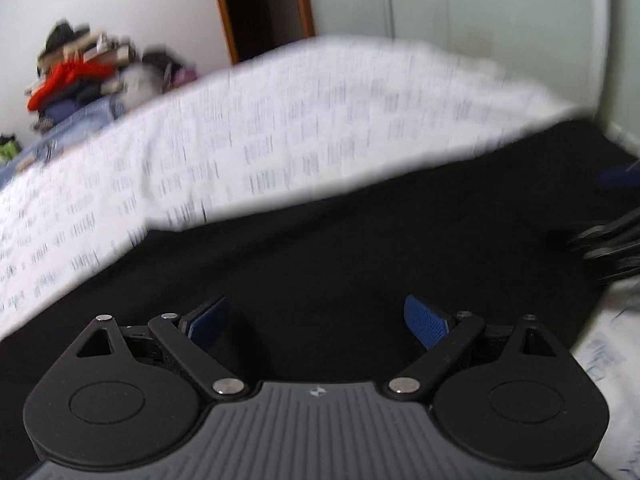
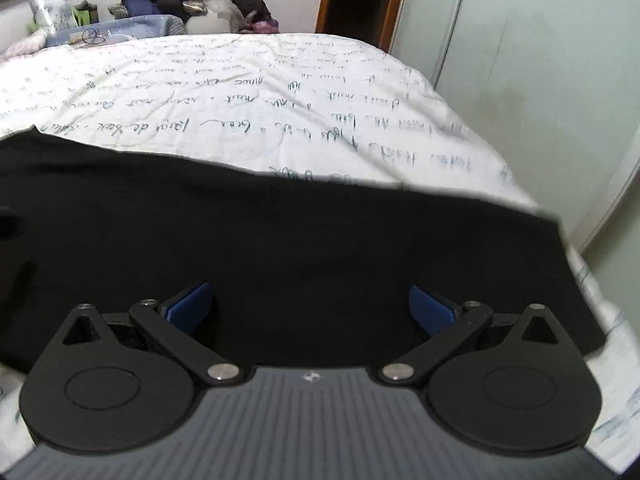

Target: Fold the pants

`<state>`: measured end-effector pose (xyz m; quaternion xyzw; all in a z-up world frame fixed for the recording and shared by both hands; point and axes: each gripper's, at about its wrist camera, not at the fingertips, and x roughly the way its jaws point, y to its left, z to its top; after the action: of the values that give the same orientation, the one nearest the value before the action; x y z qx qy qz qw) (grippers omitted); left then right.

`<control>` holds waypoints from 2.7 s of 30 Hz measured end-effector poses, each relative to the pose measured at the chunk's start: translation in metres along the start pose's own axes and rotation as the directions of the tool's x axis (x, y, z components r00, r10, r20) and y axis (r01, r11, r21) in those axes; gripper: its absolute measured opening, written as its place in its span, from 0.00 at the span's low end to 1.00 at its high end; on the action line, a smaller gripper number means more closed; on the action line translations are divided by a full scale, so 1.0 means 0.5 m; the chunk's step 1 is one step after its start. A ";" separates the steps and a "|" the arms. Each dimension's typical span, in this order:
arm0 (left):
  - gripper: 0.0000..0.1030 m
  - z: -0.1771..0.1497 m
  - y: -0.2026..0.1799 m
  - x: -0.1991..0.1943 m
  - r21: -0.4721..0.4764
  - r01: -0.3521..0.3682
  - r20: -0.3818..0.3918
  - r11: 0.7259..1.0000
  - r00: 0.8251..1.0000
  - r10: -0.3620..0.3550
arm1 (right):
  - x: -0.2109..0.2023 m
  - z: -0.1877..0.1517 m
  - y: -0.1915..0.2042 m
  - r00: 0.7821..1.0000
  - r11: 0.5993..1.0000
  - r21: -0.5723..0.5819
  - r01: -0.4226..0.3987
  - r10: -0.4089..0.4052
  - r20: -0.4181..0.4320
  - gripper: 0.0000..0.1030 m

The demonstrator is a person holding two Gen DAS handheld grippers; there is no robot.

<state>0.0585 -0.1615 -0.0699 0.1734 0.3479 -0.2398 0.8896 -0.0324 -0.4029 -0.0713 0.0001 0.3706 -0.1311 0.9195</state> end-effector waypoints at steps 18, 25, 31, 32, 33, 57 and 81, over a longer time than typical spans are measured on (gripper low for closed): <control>0.93 0.103 -0.046 0.040 -0.067 -0.090 -0.006 0.994 0.996 0.090 | 0.049 0.069 -0.117 0.998 0.973 0.225 0.056 -0.049 -0.036 1.00; 0.93 0.109 -0.063 0.064 -0.063 -0.102 -0.022 0.993 0.995 0.101 | 0.077 0.078 -0.098 0.996 0.988 0.126 0.088 -0.083 -0.042 1.00; 0.93 0.115 -0.064 0.074 -0.074 -0.107 -0.029 0.991 0.994 0.105 | 0.127 0.113 -0.099 0.994 0.992 0.090 0.093 -0.088 -0.057 1.00; 0.93 0.116 -0.064 0.075 -0.074 -0.108 -0.031 0.991 0.994 0.106 | 0.131 0.118 -0.102 0.994 0.990 0.097 0.098 -0.092 -0.066 1.00; 0.93 0.116 -0.063 0.076 -0.076 -0.107 -0.032 0.991 0.994 0.105 | 0.128 0.123 -0.103 0.993 0.989 0.109 0.103 -0.095 -0.074 1.00; 0.97 0.131 -0.102 0.082 -0.115 -0.072 -0.015 0.991 0.997 0.071 | 0.091 0.093 -0.073 0.992 0.994 -0.037 0.105 -0.107 -0.067 1.00; 1.00 0.142 -0.226 0.081 0.002 0.057 0.062 0.998 0.996 -0.057 | -0.075 -0.003 -0.344 0.955 0.869 0.436 0.236 -0.290 0.061 1.00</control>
<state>0.0608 -0.3006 -0.0650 0.1560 0.3251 -0.2703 0.8927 -0.1005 -0.5598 -0.0302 0.1409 0.2716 -0.3324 0.8921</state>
